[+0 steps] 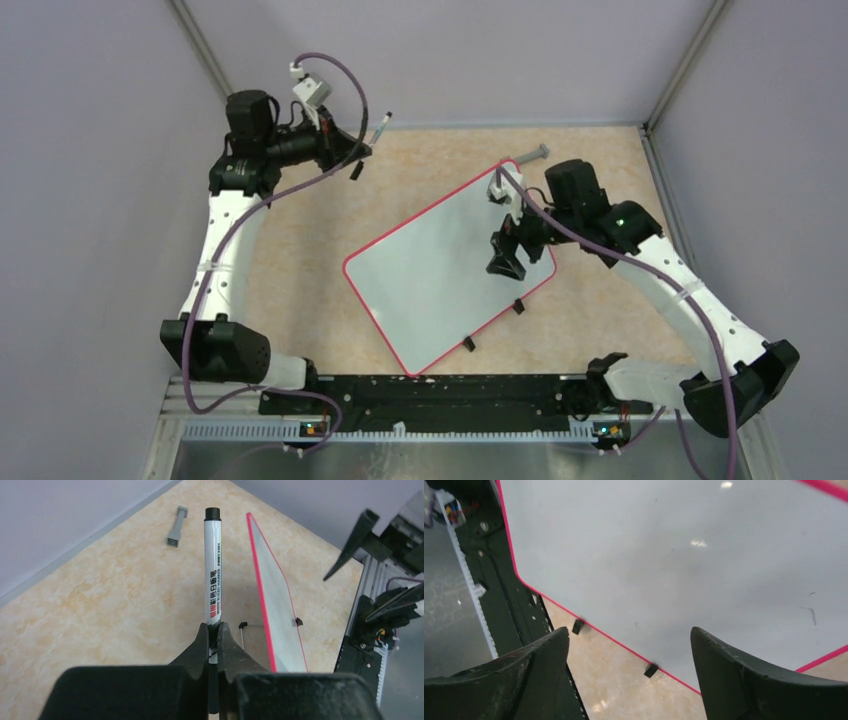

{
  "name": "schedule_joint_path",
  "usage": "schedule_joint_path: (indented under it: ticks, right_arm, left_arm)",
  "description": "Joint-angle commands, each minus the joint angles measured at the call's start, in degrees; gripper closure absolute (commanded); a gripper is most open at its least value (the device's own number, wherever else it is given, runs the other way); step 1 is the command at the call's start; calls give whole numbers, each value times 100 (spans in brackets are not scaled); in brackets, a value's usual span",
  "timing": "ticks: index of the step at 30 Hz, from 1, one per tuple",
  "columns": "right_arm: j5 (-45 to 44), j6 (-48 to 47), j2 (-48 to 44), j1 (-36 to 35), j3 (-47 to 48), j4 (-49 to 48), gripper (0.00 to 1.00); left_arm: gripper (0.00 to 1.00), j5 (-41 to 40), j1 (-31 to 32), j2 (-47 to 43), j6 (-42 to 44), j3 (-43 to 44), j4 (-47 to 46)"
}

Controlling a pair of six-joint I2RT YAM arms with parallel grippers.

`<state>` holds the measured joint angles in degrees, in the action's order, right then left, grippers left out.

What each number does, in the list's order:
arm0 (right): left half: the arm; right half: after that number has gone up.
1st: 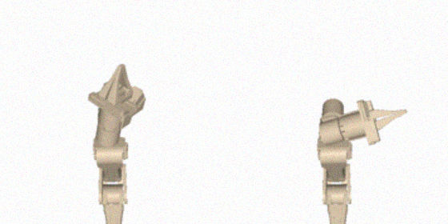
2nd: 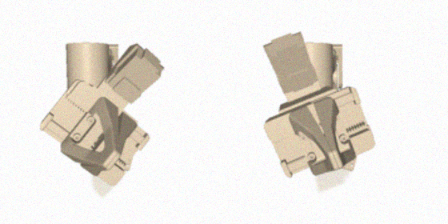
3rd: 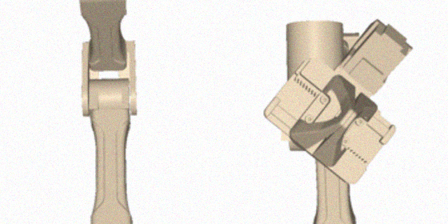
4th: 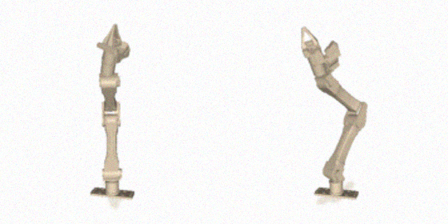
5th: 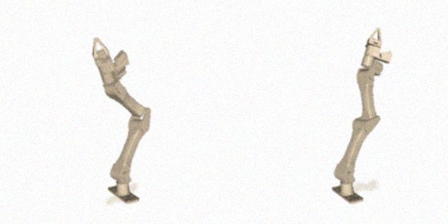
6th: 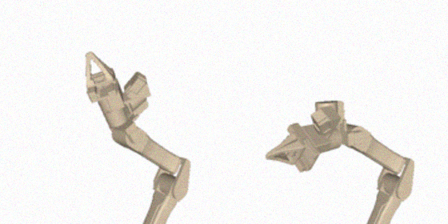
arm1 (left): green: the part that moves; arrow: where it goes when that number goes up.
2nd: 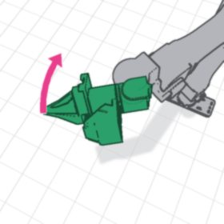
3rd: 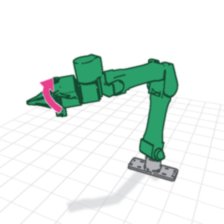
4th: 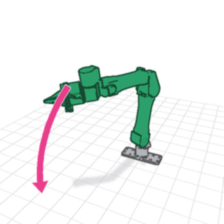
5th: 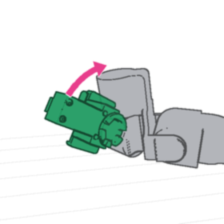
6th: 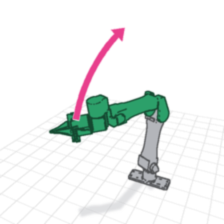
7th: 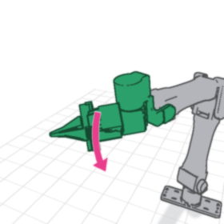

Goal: Write a sentence on the whiteboard
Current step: Pass from the left arm to the right

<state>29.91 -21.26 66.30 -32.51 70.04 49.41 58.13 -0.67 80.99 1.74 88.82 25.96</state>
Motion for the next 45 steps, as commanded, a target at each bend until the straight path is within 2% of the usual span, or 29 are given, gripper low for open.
schedule_joint_path:
  ticks: [1,3,4,6,9,12,19,28,35,41,45]
  right_arm:
    - [-112,881,260,58,1098,-318,8]
    - [369,1185,391,390,1423,-341,2]
    - [998,1353,433,613,1566,-367,1]
    - [1297,1626,529,846,1777,-420,1]
    - [1738,1558,541,861,1888,-347,1]
    - [1997,1851,274,856,1599,-858,5]
    - [2487,2845,255,860,1330,-1376,13]
    - [2340,3622,475,861,1151,-1945,18]
    - [1988,4582,515,869,922,-2370,19]
    - [2156,4728,592,863,896,-2778,27]
    - [1950,4766,697,861,943,-2717,36]
  left_arm:
    - [100,-425,656,88,940,540,878]
    - [100,-742,993,122,1316,698,1180]
    - [100,-947,1232,115,1498,740,1315]
    - [100,-1278,1505,87,1754,760,1480]
    - [100,-1553,1843,95,1968,796,1708]
    - [100,-2057,2164,104,2303,808,1852]
    - [100,-3051,3017,205,2858,804,2098]
    - [100,-2673,3476,196,3019,946,2111]
    - [100,-2473,3524,134,2982,1035,1999]
    - [100,-2206,3621,156,2851,1066,1931]
    - [100,-2139,3703,188,2834,1125,1924]
